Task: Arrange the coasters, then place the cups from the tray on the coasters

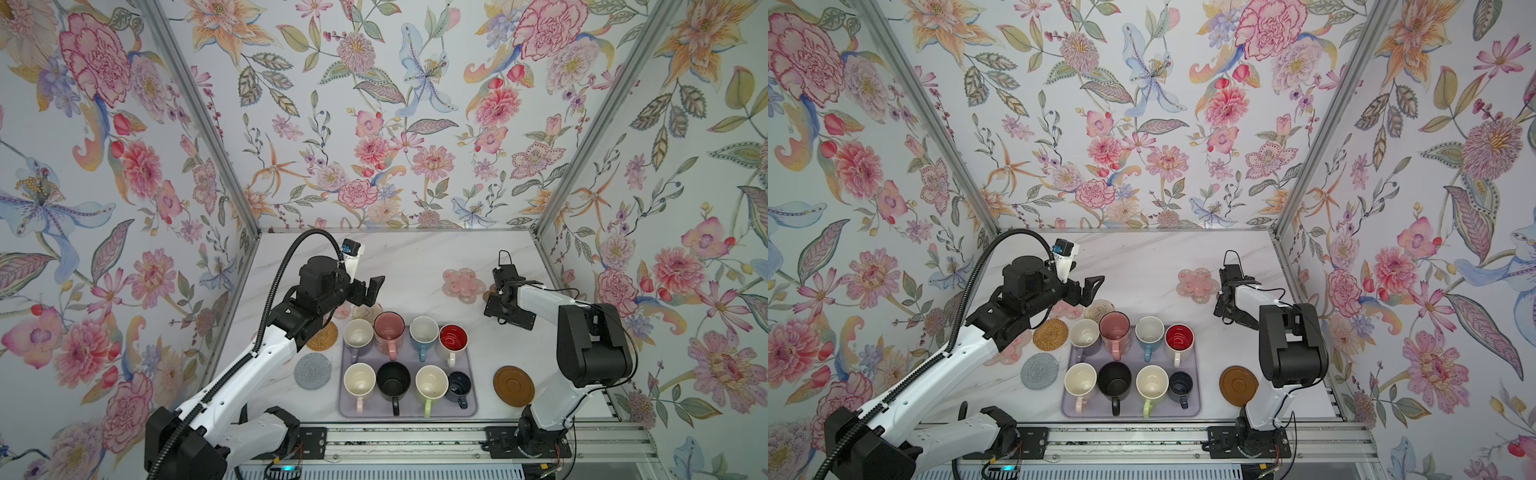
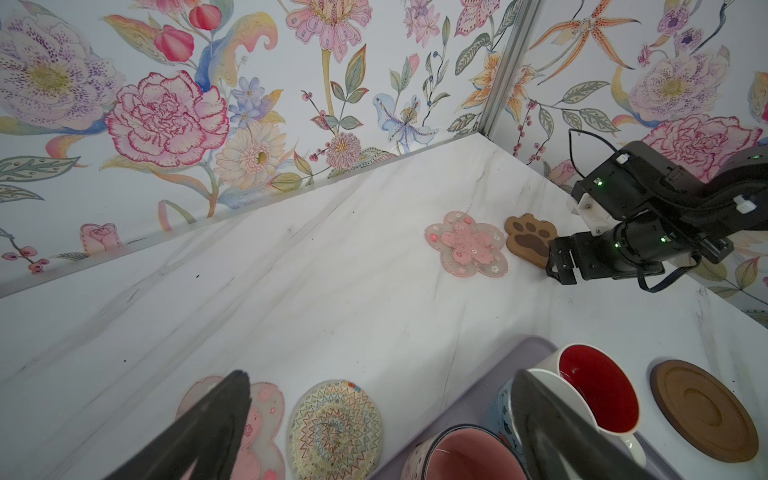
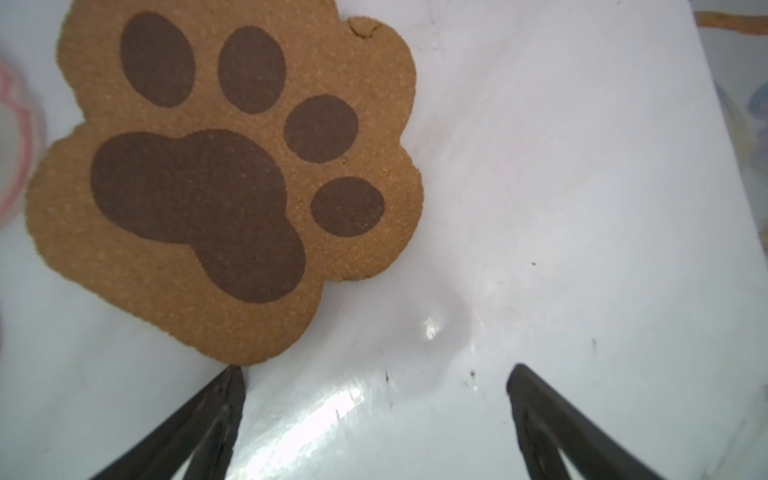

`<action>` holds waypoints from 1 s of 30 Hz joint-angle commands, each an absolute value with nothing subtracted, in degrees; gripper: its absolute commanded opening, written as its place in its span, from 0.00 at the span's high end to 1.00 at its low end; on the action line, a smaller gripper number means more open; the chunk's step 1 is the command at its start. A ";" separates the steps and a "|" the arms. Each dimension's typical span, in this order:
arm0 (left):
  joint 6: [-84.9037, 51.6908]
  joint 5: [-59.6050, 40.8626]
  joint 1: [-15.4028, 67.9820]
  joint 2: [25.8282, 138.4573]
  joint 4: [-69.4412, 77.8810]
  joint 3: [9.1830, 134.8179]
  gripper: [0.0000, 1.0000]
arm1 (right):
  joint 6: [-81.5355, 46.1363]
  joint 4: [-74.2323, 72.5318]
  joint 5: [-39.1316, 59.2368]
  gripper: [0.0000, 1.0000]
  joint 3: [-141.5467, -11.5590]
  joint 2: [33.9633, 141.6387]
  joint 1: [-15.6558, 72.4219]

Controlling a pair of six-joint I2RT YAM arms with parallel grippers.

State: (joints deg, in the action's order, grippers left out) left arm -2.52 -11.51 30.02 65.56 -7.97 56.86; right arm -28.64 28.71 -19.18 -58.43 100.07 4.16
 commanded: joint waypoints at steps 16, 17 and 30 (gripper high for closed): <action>-1.58 -10.85 30.47 65.06 -8.70 55.99 0.01 | -37.14 16.45 4.08 0.01 -48.69 86.13 -7.36; -1.58 -10.94 30.41 65.11 -8.81 55.99 0.01 | -37.87 15.70 4.60 0.01 -48.33 85.80 -7.47; -1.67 -10.77 30.39 65.13 -8.65 55.96 0.01 | -39.90 10.69 5.73 0.01 -49.63 92.11 -7.47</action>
State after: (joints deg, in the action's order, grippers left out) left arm -2.35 -11.51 30.02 65.56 -7.94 56.86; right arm -39.31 12.03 5.21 -48.10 90.17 -7.42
